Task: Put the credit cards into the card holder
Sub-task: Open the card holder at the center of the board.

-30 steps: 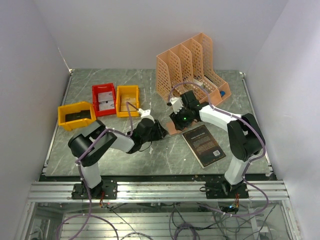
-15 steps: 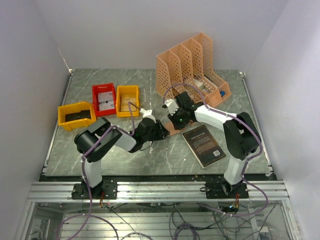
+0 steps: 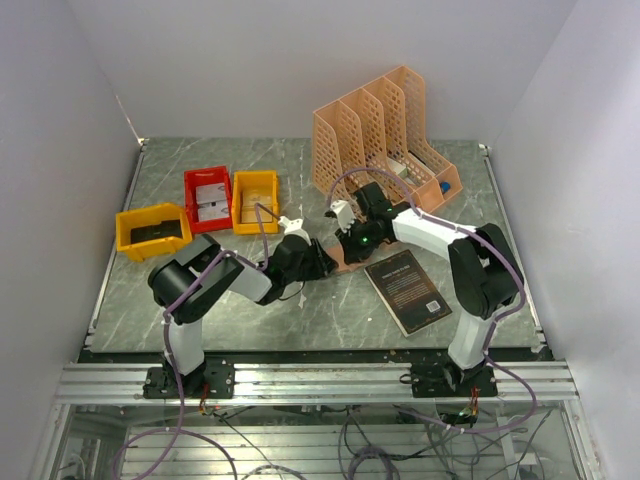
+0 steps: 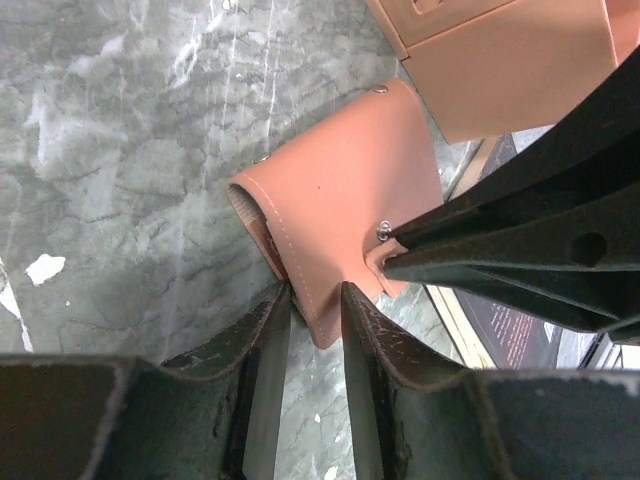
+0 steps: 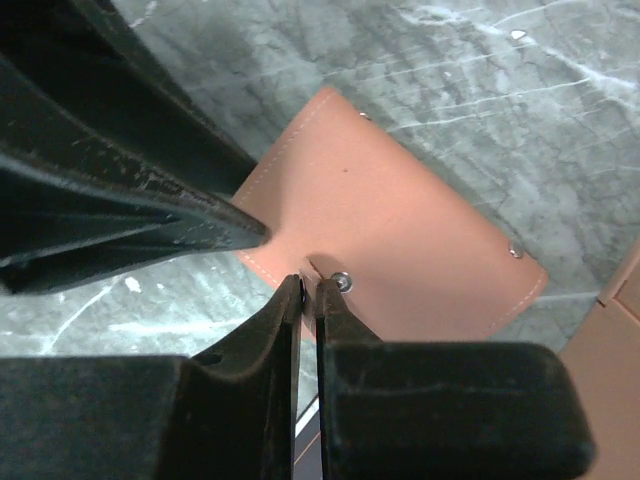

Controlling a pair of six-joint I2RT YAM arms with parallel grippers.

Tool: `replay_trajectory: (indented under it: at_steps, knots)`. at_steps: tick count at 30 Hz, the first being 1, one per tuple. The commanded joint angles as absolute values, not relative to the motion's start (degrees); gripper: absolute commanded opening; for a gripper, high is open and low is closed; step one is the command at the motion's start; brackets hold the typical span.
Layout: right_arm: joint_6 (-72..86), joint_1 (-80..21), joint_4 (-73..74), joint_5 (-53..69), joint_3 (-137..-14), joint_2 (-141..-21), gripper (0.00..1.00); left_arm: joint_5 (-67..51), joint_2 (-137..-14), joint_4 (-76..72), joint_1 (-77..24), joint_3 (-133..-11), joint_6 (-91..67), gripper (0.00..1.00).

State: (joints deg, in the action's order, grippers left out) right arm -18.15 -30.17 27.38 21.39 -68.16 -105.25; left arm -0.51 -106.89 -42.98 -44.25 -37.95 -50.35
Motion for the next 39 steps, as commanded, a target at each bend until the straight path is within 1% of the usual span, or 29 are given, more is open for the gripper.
replay_trajectory:
  at_steps: [1, 5, 9, 12, 14, 19, 22, 25, 28, 29, 31, 35, 37, 39]
  knots:
    - [-20.1, -27.7, 28.1, 31.6, -67.6, -101.8, 0.00, -0.4, -106.3, -45.1, -43.5, -37.2, -48.9, 0.38]
    - [-22.0, -23.8, 26.1, 40.5, -65.2, -97.9, 0.00, -0.6, -102.5, -46.6, -43.0, -34.4, -47.6, 0.39]
    - [-24.4, -22.2, 25.9, 45.5, -64.1, -97.1, 0.00, -0.7, -96.2, -48.6, -43.0, -30.5, -44.6, 0.52]
    - [-28.5, -21.8, 30.5, 49.3, -65.8, -98.8, 0.00, 0.5, -90.2, -46.4, -43.0, -28.5, -40.9, 0.59]
    - [-30.9, -21.7, 33.0, 50.6, -67.0, -99.9, 0.00, 0.5, -87.4, -44.0, -42.9, -27.9, -38.0, 0.62]
    - [-31.8, -21.6, 33.7, 50.1, -67.3, -100.8, 0.00, 0.5, -84.0, -36.2, -42.9, -30.2, -27.3, 0.65]
    - [-31.5, -21.6, 33.6, 49.6, -67.3, -100.9, 0.00, -1.2, -84.2, -33.5, -42.9, -32.1, -21.2, 0.66]
    - [-31.5, -21.4, 33.5, 49.4, -67.2, -100.9, 0.00, -6.4, -85.6, -32.5, -42.8, -33.7, -14.2, 0.66]
    - [-31.5, -21.2, 33.7, 49.4, -67.4, -101.1, 0.00, -10.0, -86.8, -35.7, -42.9, -32.9, -7.4, 0.67]
    - [-31.6, -21.2, 33.8, 49.3, -67.5, -101.2, 0.00, -10.2, -87.1, -37.5, -42.8, -32.3, -5.6, 0.69]
    - [-31.7, -21.2, 34.0, 49.4, -67.5, -101.3, 0.00, -10.4, -88.0, -41.3, -42.9, -31.1, -2.3, 0.70]
    - [-31.9, -21.1, 34.3, 49.3, -67.8, -101.6, 0.00, -14.1, -92.1, -42.5, -42.9, -33.8, 0.0, 0.71]
    - [-31.9, -21.1, 34.4, 49.2, -67.8, -101.7, 0.00, -16.6, -95.0, -43.8, -42.9, -35.3, -0.4, 0.77]
    - [-32.0, -21.1, 34.4, 49.1, -67.8, -101.6, 0.00, -17.8, -97.4, -46.9, -42.9, -35.8, -1.2, 0.80]
